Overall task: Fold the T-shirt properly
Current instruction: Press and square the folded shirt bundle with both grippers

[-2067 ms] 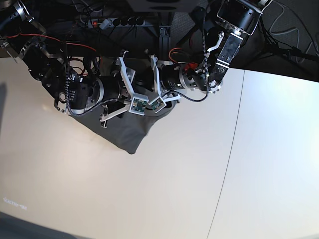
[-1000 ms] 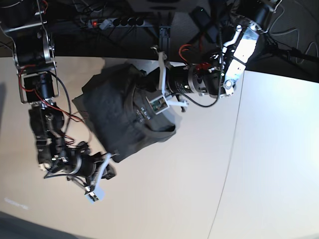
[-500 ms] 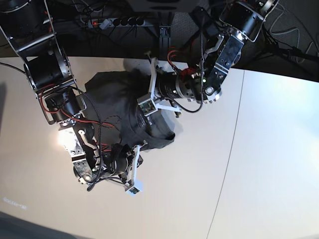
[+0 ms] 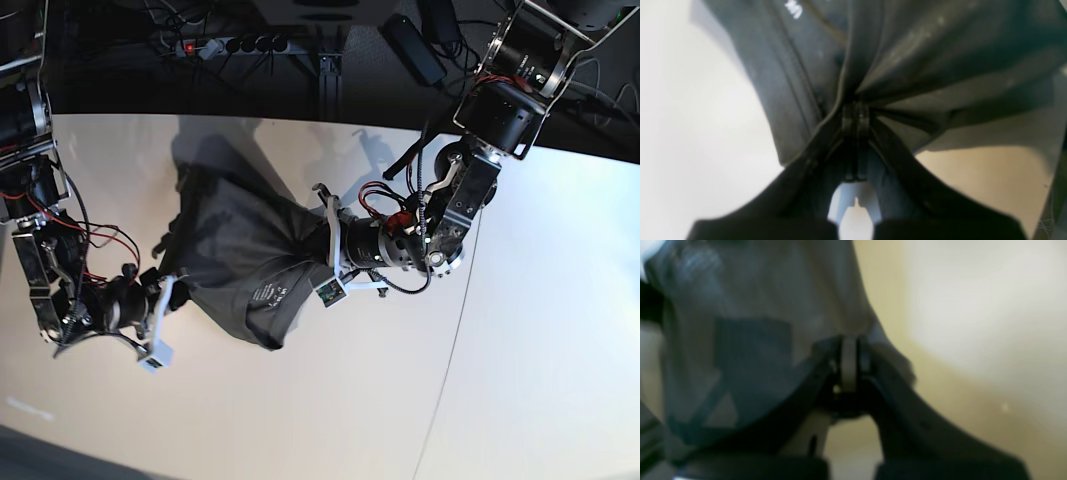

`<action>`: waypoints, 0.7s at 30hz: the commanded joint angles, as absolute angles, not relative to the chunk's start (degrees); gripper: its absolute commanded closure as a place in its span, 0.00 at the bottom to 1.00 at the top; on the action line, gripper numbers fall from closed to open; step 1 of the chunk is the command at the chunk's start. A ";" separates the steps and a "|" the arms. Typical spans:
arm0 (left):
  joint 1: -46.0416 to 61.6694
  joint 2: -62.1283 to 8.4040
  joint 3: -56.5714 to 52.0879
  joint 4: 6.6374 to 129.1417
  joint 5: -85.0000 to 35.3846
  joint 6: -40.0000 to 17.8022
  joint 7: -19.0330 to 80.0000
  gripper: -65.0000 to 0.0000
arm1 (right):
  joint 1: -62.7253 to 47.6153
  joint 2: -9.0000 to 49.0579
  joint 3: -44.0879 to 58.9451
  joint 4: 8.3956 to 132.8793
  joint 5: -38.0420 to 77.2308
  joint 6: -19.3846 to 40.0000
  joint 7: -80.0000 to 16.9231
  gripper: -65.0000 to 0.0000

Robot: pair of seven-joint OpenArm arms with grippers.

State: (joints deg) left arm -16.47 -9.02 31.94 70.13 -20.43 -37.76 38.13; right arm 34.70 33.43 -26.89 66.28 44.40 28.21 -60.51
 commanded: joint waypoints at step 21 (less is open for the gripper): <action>-24.91 -13.13 31.79 78.26 -21.17 -32.67 42.85 1.00 | 12.49 37.04 -10.24 90.54 46.50 30.85 -63.46 1.00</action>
